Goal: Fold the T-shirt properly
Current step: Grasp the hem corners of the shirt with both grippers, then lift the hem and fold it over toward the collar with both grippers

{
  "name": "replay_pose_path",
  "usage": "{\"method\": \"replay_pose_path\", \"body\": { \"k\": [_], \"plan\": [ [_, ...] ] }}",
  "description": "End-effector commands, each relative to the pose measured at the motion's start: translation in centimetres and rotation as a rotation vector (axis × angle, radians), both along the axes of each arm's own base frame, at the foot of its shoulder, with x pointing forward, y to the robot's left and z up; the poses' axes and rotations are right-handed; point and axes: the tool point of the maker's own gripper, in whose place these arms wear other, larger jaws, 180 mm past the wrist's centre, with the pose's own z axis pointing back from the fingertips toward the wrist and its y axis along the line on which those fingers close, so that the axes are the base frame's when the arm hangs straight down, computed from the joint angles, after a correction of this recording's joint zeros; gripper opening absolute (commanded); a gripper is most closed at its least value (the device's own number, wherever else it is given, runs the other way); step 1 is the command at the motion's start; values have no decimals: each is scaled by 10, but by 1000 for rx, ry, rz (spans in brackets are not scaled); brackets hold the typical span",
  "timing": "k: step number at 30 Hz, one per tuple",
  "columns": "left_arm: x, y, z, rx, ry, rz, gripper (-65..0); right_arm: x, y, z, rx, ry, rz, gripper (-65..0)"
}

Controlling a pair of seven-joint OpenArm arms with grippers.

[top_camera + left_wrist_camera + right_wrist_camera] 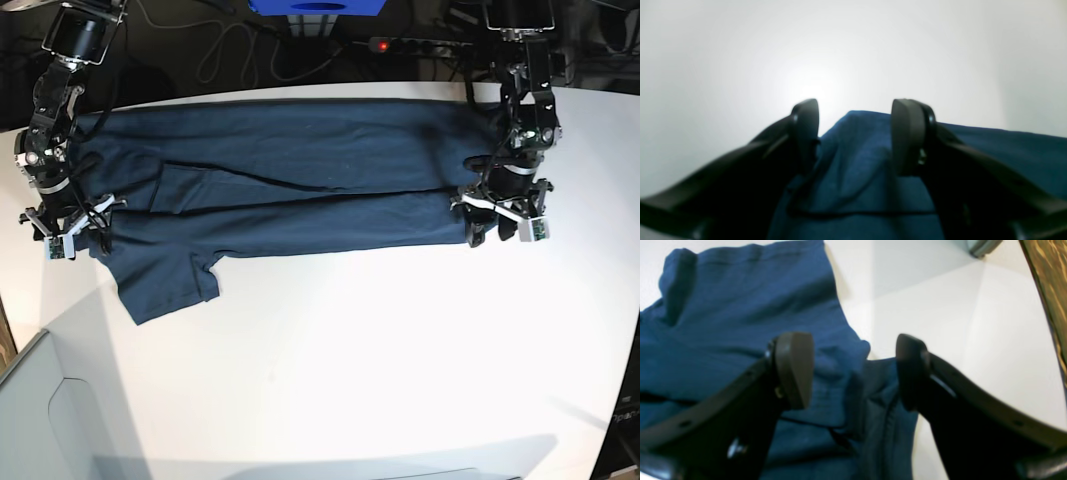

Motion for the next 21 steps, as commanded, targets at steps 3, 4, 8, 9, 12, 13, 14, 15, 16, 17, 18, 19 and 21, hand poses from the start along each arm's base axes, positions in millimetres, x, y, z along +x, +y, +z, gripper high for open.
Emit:
{"method": "replay_pose_path", "body": {
  "k": [3, 4, 8, 9, 12, 13, 14, 15, 16, 17, 18, 19, 21],
  "plan": [
    [16, 2, 6, -16, -39, 23, -319, 9, -4, 19, -15, -61, 6, -277],
    [18, 3, 4, -20, -34, 28, -319, 9, -4, 19, -15, -61, 6, -277],
    [19, 1, -10, -41, -3, 34, -319, 11, -4, 20, -14, -65, 6, -277],
    [20, -1, -11, -48, -3, 36, -319, 11, -4, 20, -14, -66, 6, -276],
    [19, -5, -14, -58, 3, 36, -319, 13, -4, 22, -14, -71, 6, -273],
    [19, -5, -14, -58, 4, 37, -319, 13, -4, 23, -14, -72, 6, -272],
    [18, -5, -15, -58, 7, 38, -319, 18, -4, 27, -14, -84, 6, -272],
    [17, -6, -17, -60, 10, 38, -319, 20, -5, 29, -15, -91, 4, -272],
    [13, -7, -20, -62, 22, 37, -320, 21, -5, 30, -15, -94, 4, -272],
    [10, -8, -23, -65, 28, 37, -320, 21, -5, 31, -15, -96, 3, -272],
    [10, -8, -23, -64, 30, 37, -326, 22, -5, 32, -15, -99, 3, -272],
    [8, -8, -24, -69, 33, 38, -343, 23, -4, 32, -15, -101, 6, -272],
    [8, -8, -23, -68, 30, 35, -400, 32, -4, 42, -17, -128, 6, -272]
  ]
}}
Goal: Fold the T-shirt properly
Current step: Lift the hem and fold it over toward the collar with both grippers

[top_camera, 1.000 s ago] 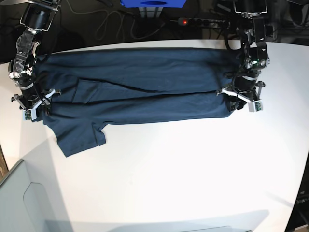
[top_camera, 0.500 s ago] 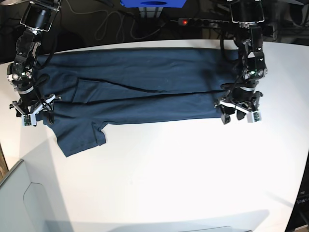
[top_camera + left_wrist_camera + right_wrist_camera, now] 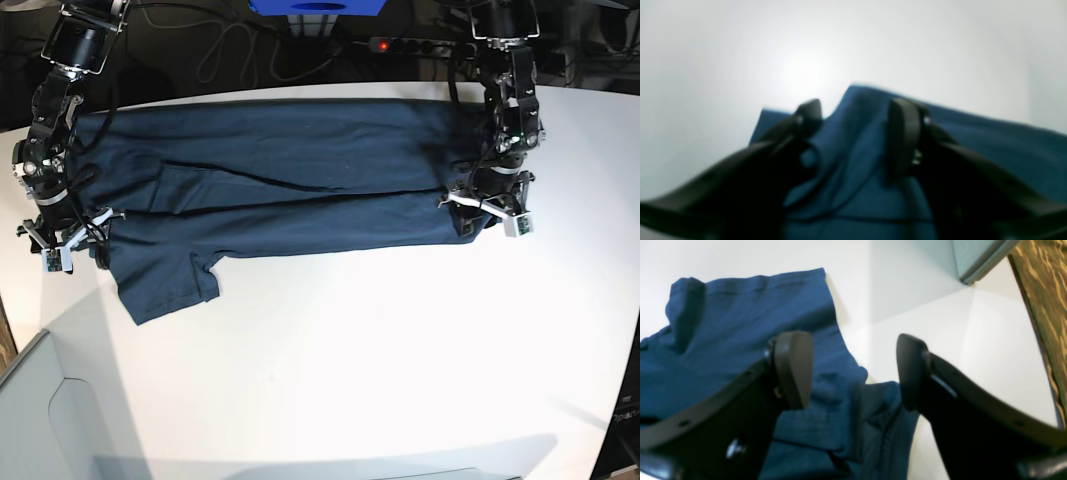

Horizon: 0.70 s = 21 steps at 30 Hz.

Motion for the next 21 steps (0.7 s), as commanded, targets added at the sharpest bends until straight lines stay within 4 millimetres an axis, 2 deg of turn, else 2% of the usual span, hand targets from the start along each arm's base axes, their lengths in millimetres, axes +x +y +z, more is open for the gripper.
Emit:
{"method": "replay_pose_path", "body": {
  "k": [1, 6, 9, 12, 15, 18, 21],
  "plan": [
    [11, 1, 15, 4, -58, -4, -433, 17, -5, 29, -16, -93, 5, -272],
    [11, 1, 18, 4, -65, -6, -563, 33, -5, 46, -15, -138, 4, -272],
    [12, 0, 19, 4, -68, -7, -641, 46, 0, 50, 1, -115, -8, -274],
    [13, 0, 22, 6, -76, -6, -650, 60, 0, 57, 11, -99, -19, -276],
    [15, 0, 27, 9, -89, -7, -650, 74, -1, 54, 43, -76, -33, -276],
    [15, 0, 28, 9, -92, -8, -650, 87, -3, 37, 97, -28, -48, -274],
    [10, 1, 25, 10, -81, -5, -650, 98, 5, 20, 105, 37, -10, -271]
  ]
}}
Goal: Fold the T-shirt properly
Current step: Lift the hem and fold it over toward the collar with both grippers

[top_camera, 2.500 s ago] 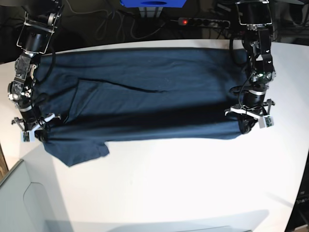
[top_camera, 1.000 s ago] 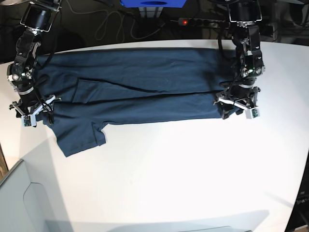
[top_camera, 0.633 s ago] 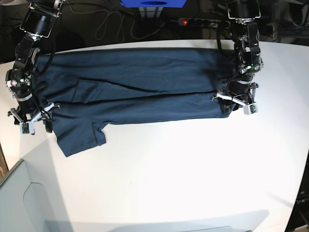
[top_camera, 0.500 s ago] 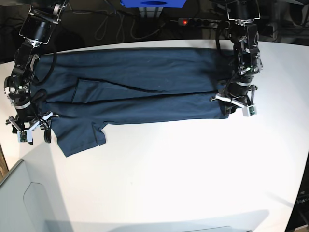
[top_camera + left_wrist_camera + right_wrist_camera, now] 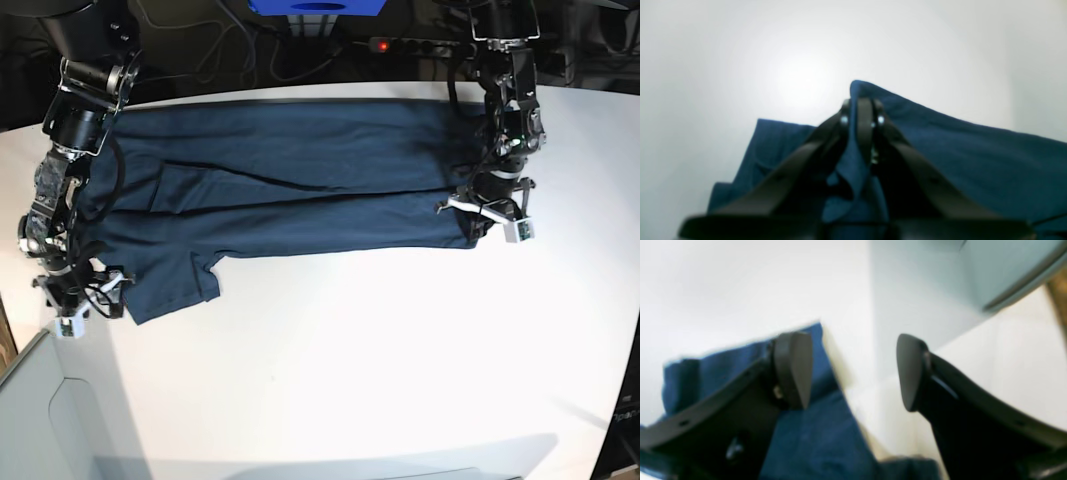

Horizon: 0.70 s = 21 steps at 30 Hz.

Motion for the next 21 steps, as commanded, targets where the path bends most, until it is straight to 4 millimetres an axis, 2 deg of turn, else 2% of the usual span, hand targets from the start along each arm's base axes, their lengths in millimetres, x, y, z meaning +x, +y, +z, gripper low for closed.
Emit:
{"method": "replay_pose_path", "body": {
  "k": [1, 3, 7, 14, 15, 17, 21],
  "plan": [
    [7, 2, 15, 9, -52, -2, -650, 19, -2, 22, -8, -62, 17, -271],
    [5, 1, 21, 17, -65, -6, -650, 26, 8, 5, 12, -4, 43, -270],
    [7, -2, 31, 23, -92, -17, -650, 35, 13, -10, 65, 16, 38, -270],
    [11, -4, 49, 35, -137, -27, -650, 26, 15, -31, 93, 49, 29, -285],
    [11, -4, 51, 35, -142, -28, -650, 23, 15, -34, 93, 58, 29, -305],
    [13, -6, 55, 37, -154, -32, -650, 20, 15, -37, 90, 60, 30, -388],
    [15, -7, 64, 44, -178, -40, -650, 18, 15, -39, 90, 69, 30, -650]
  ]
}}
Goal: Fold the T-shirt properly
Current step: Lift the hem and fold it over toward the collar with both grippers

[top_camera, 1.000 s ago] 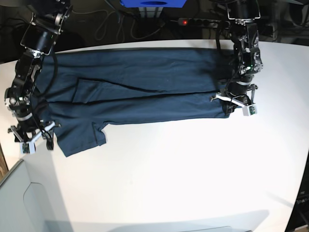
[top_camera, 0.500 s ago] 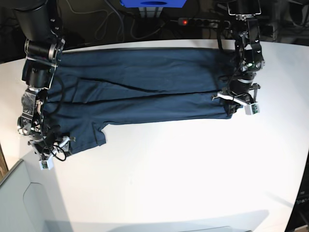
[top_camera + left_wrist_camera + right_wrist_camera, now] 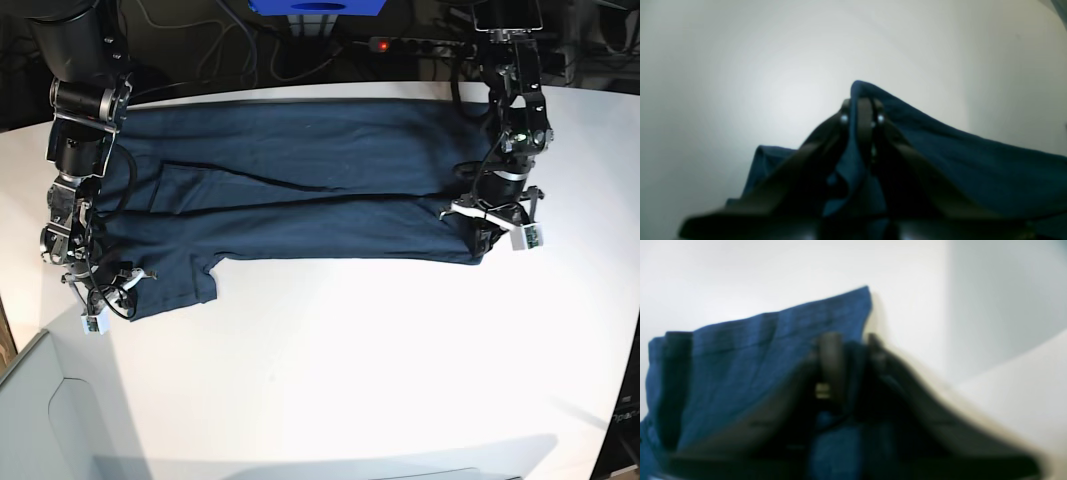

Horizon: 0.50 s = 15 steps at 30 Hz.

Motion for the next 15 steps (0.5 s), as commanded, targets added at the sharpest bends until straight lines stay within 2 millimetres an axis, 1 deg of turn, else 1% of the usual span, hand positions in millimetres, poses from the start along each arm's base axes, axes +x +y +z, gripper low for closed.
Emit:
{"method": "replay_pose_path", "body": {
  "k": [1, 2, 3, 4, 5, 8, 12, 15],
  "plan": [
    [8, 2, 20, 15, -68, -4, -650, 13, -7, 19, -9, -46, -4, -650],
    [8, 1, 23, 16, -76, -6, -650, 15, -7, 24, -15, -62, -4, -637],
    [8, 1, 23, 18, -76, -7, -650, 16, -8, 30, -24, -79, -1, -640],
    [6, 2, 22, 19, -72, -7, -650, 13, -9, 31, -35, -86, 2, -648],
    [5, 2, 22, 20, -72, -7, -650, 12, -10, 38, -53, -109, 10, -650],
    [7, 4, 19, 21, -67, -4, -650, 10, -6, 68, -109, -204, 39, -649],
    [7, 4, 19, 21, -69, -5, -650, 6, 6, 117, -177, -344, 83, -649],
    [8, 3, 22, 21, -76, -6, -650, 1, 17, 145, -211, -422, 110, -649]
  ]
}}
